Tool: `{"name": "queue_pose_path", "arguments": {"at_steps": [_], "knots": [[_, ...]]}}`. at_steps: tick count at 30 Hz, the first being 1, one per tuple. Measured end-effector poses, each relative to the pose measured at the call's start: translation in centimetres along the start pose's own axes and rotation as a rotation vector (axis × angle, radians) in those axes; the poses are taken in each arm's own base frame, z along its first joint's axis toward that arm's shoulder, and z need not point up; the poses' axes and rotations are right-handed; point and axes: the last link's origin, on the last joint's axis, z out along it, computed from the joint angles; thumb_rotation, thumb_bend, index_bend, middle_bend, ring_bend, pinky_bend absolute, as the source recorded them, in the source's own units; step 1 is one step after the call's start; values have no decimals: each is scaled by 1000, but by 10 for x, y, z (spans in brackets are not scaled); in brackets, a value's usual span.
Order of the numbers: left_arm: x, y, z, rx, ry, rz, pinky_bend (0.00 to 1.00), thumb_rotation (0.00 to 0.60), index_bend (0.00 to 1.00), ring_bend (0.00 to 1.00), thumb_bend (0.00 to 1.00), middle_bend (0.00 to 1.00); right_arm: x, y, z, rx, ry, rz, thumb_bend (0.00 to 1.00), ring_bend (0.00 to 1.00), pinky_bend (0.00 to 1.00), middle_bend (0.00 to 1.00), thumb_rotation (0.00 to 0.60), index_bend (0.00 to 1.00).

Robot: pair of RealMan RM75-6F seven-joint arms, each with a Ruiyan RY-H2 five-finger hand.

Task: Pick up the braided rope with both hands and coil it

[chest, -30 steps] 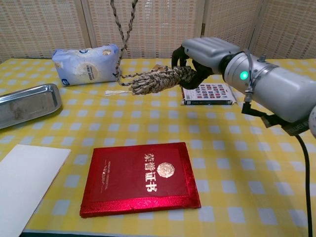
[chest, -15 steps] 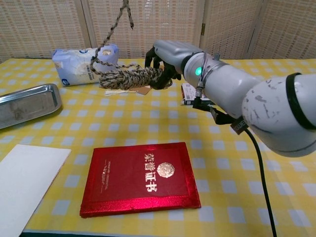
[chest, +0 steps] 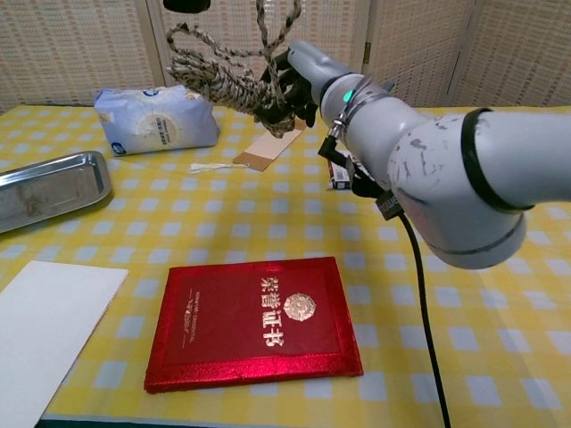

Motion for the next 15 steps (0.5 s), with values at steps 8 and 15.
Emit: {"name": "queue_pose_path", "arguments": {"at_steps": [8,15], "knots": [[-17,-21,1,47,-68,-26,907,600,619,892,542,973,13,3,5,-2,47,278,638,796,700,692,600,843],[-23,-38,2,106,-111,-9,907,600,618,893,542,973,23,5,7,13,68,430,638,796,701,694,600,845]]}}
